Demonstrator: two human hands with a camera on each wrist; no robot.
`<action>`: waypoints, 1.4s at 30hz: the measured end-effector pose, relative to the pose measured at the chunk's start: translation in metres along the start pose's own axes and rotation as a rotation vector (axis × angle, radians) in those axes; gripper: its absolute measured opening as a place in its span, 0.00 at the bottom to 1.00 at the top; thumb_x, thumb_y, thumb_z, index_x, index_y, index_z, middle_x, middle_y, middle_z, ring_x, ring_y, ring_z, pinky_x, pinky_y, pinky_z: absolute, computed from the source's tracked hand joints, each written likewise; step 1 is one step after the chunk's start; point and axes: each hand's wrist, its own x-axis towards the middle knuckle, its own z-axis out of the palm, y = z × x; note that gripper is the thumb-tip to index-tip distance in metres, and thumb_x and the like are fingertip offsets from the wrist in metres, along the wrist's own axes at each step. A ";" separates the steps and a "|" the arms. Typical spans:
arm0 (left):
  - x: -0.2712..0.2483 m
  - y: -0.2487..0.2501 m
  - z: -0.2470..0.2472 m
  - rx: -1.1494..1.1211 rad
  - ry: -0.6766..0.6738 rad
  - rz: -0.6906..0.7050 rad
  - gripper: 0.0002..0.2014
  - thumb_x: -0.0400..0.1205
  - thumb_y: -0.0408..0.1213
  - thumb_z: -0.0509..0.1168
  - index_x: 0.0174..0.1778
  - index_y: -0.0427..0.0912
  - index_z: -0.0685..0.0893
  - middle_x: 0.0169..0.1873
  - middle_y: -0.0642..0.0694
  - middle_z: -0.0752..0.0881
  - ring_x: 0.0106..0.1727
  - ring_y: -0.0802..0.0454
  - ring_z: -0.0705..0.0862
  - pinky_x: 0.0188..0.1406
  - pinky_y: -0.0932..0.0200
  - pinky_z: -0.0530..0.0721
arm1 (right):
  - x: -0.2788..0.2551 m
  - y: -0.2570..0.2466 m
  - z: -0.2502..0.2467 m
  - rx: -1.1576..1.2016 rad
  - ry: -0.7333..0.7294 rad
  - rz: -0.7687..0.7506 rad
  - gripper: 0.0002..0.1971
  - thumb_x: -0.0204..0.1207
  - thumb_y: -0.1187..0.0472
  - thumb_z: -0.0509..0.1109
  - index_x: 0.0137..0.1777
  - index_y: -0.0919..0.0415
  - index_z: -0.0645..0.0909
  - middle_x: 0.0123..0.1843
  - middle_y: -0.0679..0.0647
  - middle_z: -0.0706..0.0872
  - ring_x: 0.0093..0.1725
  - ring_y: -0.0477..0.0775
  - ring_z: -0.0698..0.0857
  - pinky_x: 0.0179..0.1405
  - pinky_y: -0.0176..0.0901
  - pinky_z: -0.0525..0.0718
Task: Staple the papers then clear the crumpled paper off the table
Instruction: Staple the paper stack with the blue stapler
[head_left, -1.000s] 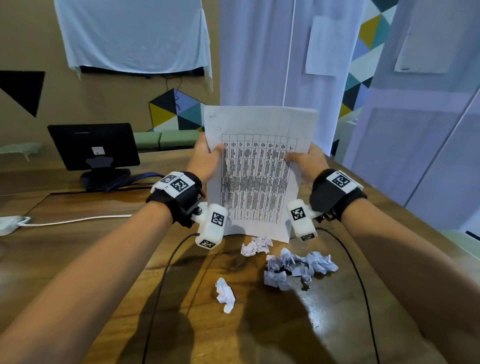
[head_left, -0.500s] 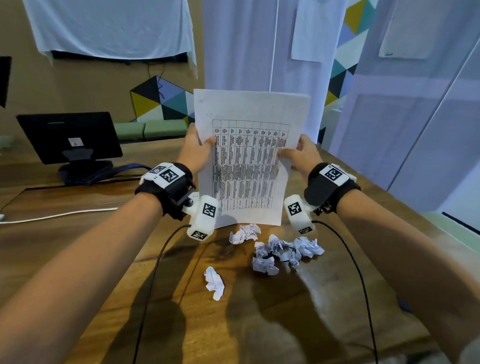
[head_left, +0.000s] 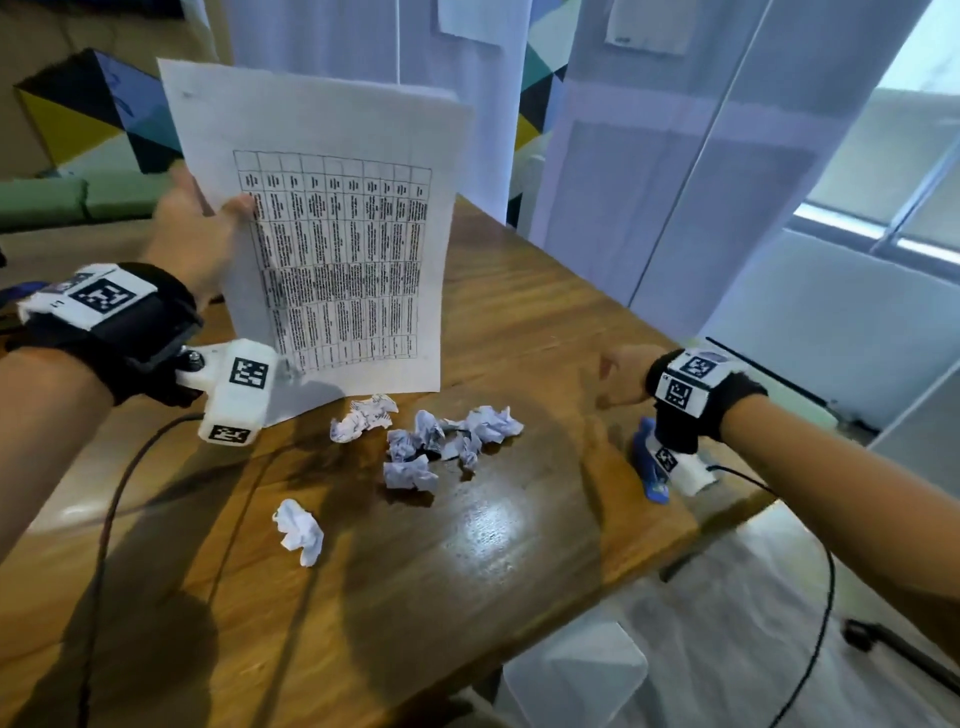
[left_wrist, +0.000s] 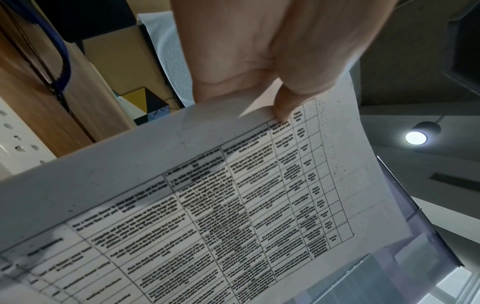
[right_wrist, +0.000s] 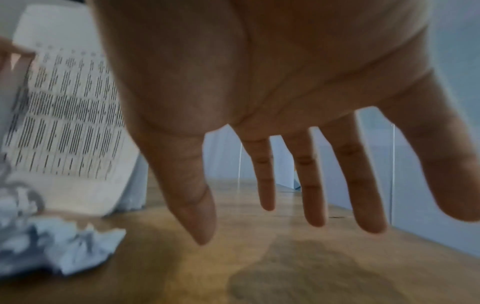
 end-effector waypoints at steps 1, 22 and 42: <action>0.000 0.000 -0.001 -0.015 -0.009 -0.007 0.21 0.84 0.36 0.60 0.74 0.40 0.71 0.68 0.46 0.81 0.65 0.51 0.81 0.63 0.52 0.81 | -0.003 0.008 0.005 -0.037 -0.027 0.027 0.30 0.72 0.47 0.72 0.70 0.61 0.73 0.68 0.61 0.80 0.66 0.62 0.79 0.61 0.47 0.78; -0.008 0.006 0.004 -0.062 -0.048 0.013 0.21 0.85 0.31 0.58 0.75 0.36 0.69 0.70 0.46 0.80 0.67 0.55 0.80 0.55 0.68 0.83 | 0.005 -0.002 0.016 0.248 -0.061 -0.069 0.11 0.72 0.55 0.73 0.46 0.63 0.82 0.43 0.59 0.84 0.41 0.58 0.81 0.39 0.42 0.77; -0.037 0.028 -0.011 -0.047 -0.110 0.044 0.14 0.87 0.28 0.54 0.62 0.51 0.65 0.61 0.52 0.78 0.65 0.54 0.76 0.74 0.48 0.73 | -0.068 -0.179 -0.175 1.269 0.857 -1.020 0.10 0.80 0.55 0.65 0.52 0.51 0.65 0.39 0.53 0.83 0.34 0.54 0.84 0.37 0.36 0.85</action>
